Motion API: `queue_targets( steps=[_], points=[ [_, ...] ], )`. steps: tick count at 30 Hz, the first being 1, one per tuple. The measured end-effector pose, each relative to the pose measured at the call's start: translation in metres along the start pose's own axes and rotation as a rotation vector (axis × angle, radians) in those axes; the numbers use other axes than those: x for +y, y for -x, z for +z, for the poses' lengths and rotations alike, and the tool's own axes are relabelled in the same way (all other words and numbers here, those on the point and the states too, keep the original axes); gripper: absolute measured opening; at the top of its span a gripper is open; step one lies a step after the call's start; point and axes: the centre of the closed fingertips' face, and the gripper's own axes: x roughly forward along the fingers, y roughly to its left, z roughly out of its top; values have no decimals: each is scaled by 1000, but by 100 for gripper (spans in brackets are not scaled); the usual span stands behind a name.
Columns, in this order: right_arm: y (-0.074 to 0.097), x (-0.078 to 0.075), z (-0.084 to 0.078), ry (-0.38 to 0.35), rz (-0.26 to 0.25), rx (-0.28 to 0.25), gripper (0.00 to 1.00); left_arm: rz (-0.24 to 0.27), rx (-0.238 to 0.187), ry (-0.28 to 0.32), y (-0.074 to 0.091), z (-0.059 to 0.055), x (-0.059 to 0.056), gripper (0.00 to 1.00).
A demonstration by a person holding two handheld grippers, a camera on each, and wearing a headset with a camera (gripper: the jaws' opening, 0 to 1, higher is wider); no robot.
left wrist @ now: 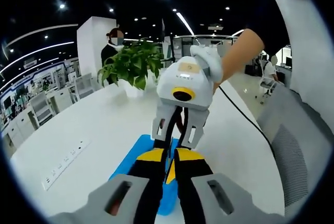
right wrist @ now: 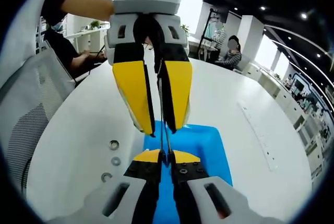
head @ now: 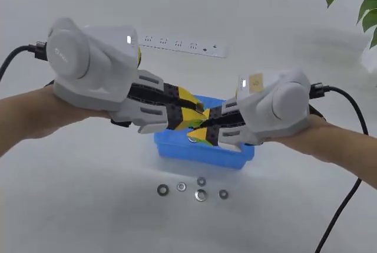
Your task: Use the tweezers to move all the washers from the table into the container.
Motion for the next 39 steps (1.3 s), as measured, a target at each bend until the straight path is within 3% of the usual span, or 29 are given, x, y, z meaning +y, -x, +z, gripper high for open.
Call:
queue_targets(
  steps=[4,7,9,13,17,24,28,34,39],
  points=[
    [0,3,0,8,5,4,8,1,5,-20,0,0,-2,7],
    [4,2,3,18,-2,-2,8,11,-25,-41,1,5,-3,7],
    [6,3,4,29,-8,-1,8,21,-15,-86,2,7,-2,6],
    [8,1,5,50,-34,7,10,23,-3,-113,2,9,-3,6],
    [10,3,7,50,-35,4,12,31,3,-118,4,12,-4,6],
    [24,-7,13,46,-102,-16,23,55,-2,-114,15,18,-2,6],
    [38,-8,11,48,-150,-10,28,62,-44,-86,26,29,-4,6],
    [59,7,9,13,-174,-22,36,72,-40,-96,41,30,-12,6],
    [73,24,3,-59,-195,-42,48,88,-61,-53,53,25,-26,6]
  ],
)
